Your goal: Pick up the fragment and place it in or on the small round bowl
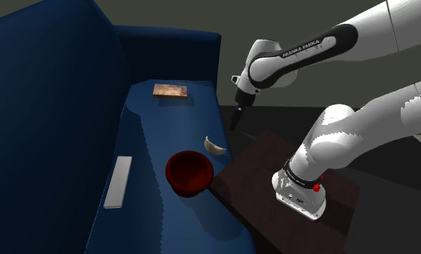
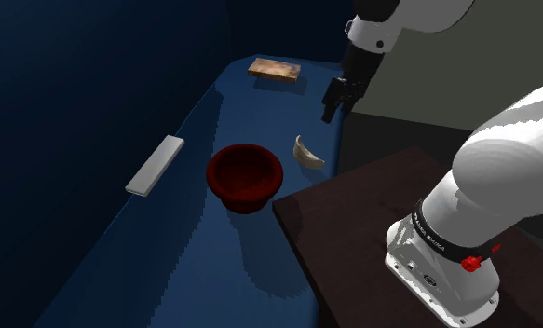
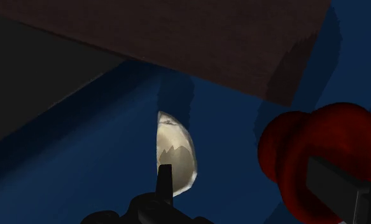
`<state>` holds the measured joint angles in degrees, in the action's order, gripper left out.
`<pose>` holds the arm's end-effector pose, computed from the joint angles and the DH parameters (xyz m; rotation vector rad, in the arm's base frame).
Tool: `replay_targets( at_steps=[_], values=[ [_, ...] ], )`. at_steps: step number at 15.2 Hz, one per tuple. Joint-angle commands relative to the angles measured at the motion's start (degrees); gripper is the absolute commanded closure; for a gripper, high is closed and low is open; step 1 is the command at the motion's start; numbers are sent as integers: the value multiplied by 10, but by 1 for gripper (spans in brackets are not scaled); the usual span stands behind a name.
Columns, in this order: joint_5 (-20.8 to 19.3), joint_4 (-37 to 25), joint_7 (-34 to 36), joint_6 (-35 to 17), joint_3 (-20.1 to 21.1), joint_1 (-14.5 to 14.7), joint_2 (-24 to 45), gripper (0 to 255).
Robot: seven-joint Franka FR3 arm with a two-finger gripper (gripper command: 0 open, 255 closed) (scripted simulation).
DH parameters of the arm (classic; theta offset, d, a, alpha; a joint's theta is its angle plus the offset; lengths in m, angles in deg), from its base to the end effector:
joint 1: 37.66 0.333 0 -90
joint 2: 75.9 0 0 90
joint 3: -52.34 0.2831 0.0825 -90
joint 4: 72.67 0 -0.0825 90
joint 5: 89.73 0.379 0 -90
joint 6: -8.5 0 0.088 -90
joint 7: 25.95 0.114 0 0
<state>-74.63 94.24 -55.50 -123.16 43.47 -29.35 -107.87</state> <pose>0.3282 0.0150 0.2883 -2.8169 -0.4967 -0.0004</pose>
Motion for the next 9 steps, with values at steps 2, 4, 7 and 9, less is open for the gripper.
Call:
replay_targets(
  at_steps=[2, 4, 7, 9],
  values=[
    [61, 5, -73, -100, -33, 45, 82, 0],
    [131, 0, -140, -158, -62, 93, 142, 0],
    [203, -8, -198, -196, -79, 135, 192, 0],
    [240, -11, -223, -212, -83, 153, 216, 0]
  ],
)
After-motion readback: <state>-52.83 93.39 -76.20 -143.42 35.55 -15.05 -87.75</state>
